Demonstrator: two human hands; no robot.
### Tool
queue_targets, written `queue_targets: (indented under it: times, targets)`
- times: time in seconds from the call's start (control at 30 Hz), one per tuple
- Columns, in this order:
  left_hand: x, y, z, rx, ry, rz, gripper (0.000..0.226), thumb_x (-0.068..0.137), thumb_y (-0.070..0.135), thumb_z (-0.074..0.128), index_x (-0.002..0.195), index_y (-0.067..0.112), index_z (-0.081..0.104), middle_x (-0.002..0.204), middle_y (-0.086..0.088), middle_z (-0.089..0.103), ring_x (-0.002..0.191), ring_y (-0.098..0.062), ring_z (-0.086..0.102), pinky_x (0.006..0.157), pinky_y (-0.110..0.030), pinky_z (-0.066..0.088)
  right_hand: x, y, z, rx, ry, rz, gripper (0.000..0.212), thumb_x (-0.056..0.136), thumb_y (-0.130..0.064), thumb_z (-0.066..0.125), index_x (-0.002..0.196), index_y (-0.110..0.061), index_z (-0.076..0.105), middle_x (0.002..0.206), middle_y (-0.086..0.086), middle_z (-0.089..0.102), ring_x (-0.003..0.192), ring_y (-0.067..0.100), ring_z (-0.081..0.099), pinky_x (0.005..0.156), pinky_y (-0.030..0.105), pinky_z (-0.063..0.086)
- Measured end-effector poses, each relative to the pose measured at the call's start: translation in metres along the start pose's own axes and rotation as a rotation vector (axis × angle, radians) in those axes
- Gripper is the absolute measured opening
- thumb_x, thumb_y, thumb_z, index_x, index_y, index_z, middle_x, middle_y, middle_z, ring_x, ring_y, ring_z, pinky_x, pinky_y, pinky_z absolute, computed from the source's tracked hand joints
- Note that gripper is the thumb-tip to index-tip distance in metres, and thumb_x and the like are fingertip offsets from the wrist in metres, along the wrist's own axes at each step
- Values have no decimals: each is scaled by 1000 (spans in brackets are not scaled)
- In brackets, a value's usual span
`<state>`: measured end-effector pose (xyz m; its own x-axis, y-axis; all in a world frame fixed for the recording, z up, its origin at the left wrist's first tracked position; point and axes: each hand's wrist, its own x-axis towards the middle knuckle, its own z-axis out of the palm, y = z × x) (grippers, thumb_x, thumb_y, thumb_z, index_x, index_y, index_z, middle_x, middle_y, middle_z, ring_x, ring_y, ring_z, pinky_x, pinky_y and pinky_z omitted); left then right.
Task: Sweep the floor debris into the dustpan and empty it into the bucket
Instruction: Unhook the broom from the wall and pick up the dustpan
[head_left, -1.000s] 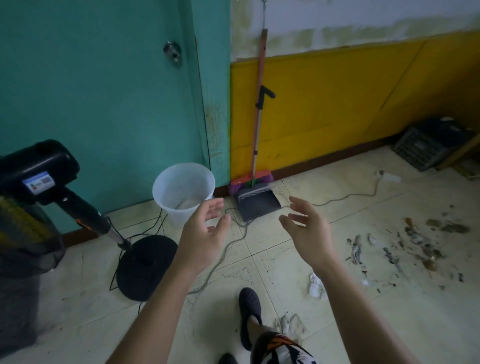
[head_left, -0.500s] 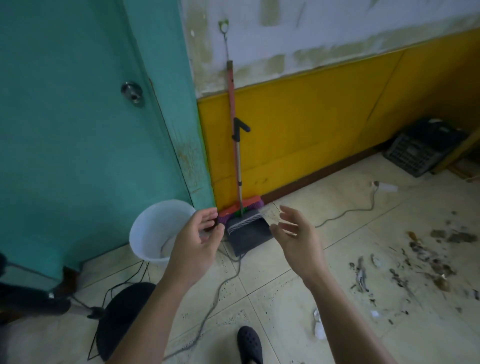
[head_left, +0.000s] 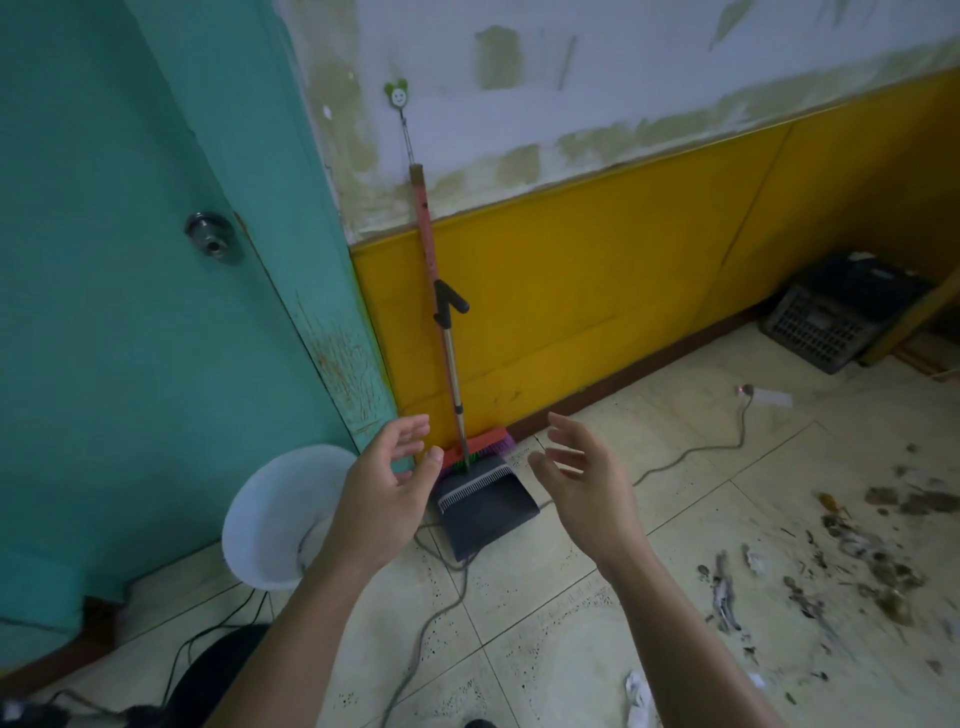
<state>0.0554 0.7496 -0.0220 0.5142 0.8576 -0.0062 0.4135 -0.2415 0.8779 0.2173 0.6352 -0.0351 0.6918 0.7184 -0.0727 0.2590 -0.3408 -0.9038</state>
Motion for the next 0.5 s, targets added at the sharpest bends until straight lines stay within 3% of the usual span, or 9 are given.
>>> queue_targets:
  times: [0.13, 0.3, 0.5]
  targets:
    - [18, 1, 0, -8, 17, 4, 36, 96, 24, 57, 132, 21, 53, 129, 8, 57, 117, -6, 53, 84, -13, 40, 16, -3, 1, -11, -7, 0, 48, 92, -29, 62, 138, -30, 47, 121, -15, 55, 107, 5, 57, 90, 32, 53]
    - [45, -1, -1, -48, 17, -6, 35, 96, 25, 57, 131, 23, 53, 128, 9, 57, 118, -5, 53, 94, -22, 43, 42, -7, 10, -28, -9, -3, 48, 92, -25, 63, 137, -28, 48, 119, -12, 56, 105, 6, 58, 89, 34, 54]
    - [96, -13, -3, -71, 11, -24, 35, 96, 25, 58, 131, 22, 54, 127, 10, 58, 116, -4, 54, 93, -22, 45, 84, -17, 23, -49, 14, 1, 47, 92, -28, 63, 137, -29, 49, 114, -16, 56, 101, -1, 58, 87, 29, 53]
